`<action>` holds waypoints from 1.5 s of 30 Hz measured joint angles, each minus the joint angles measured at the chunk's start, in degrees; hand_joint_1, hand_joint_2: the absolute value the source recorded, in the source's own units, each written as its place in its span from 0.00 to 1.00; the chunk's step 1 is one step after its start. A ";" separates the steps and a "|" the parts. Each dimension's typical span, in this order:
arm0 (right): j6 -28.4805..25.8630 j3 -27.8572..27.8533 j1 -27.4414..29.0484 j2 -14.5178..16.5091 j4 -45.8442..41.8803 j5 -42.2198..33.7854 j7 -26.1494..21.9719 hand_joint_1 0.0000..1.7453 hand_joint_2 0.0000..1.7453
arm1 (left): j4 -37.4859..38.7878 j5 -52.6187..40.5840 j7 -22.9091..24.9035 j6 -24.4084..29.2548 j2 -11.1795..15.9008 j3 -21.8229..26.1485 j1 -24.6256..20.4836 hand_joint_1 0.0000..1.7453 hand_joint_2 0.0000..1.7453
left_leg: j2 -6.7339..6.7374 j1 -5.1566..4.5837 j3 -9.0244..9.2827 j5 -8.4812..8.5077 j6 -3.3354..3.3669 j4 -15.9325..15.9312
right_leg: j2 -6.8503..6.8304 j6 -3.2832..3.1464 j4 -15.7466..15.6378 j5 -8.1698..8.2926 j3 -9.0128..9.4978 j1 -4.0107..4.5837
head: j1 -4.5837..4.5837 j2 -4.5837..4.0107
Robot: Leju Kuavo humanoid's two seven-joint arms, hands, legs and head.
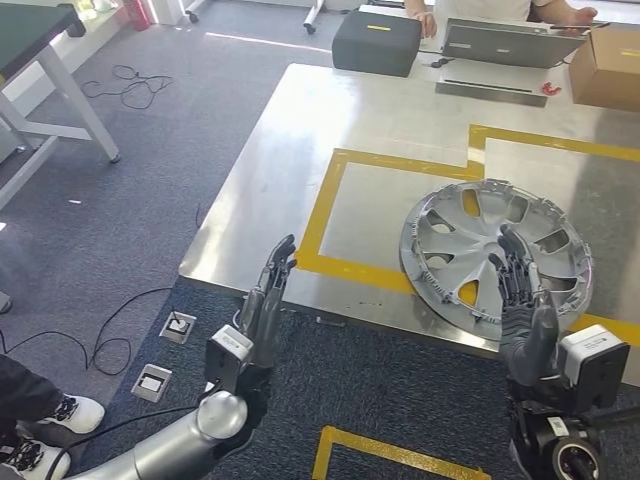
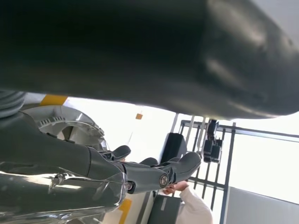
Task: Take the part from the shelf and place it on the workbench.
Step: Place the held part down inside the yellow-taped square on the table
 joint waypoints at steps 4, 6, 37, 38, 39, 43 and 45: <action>0.08 0.27 0.23 0.00 0.00 -0.06 -0.20 0.00 0.00 | -0.04 0.07 0.11 0.04 0.13 -0.01 0.03 0.00 0.00 | 0.00 -0.05 0.03 -0.18 0.04 0.11 | 0.00 0.09 -0.01 -0.06 0.07 -0.05 | 0.00 0.00; 0.07 0.38 0.35 0.00 0.00 -0.13 -0.32 0.00 0.00 | -0.04 0.23 0.13 0.04 0.14 -0.02 0.03 0.00 0.00 | 0.00 -0.08 0.03 -0.32 0.15 0.22 | 0.00 0.18 -0.01 -0.12 0.11 -0.09 | -0.01 0.00; 0.15 1.49 1.19 0.00 -0.31 -0.15 -0.44 0.00 0.00 | -0.13 1.20 0.08 0.46 0.16 -0.09 0.03 0.00 0.00 | 0.23 1.29 -2.32 -9.89 -2.24 15.56 | 0.14 -1.95 0.04 2.26 -1.44 0.44 | -0.42 0.00; 0.15 1.50 1.18 0.01 -0.31 -0.15 -0.44 0.00 0.00 | -0.13 1.19 0.08 0.46 0.17 -0.09 0.01 0.00 0.00 | 0.22 1.21 0.55 -8.29 -1.87 11.52 | 0.16 -1.91 0.05 2.53 -1.73 0.54 | -0.49 0.00; 0.15 1.50 1.18 0.01 -0.31 -0.15 -0.45 0.00 0.00 | -0.14 1.18 0.08 0.46 0.17 -0.09 -0.05 0.00 0.00 | 0.21 1.07 3.61 -7.14 -1.42 6.90 | 0.18 -1.80 0.06 2.77 -1.96 0.66 | -0.56 0.00; 0.18 1.54 1.14 0.00 -0.33 -0.16 -0.52 0.00 0.00 | -0.31 1.08 0.02 0.46 0.14 -0.09 -0.21 0.00 0.00 | 0.30 0.50 7.71 -5.46 -0.45 -0.52 | 0.11 -0.77 -0.01 3.87 -2.39 0.68 | -0.63 0.00; 0.19 1.55 1.19 -0.01 -0.33 -0.18 -0.54 0.00 0.00 | -0.32 1.07 0.01 0.46 0.10 -0.09 -0.18 0.00 0.00 | 0.54 0.81 7.46 -4.70 0.08 -1.11 | 0.28 -0.17 1.34 2.89 -3.11 0.68 | -0.67 0.00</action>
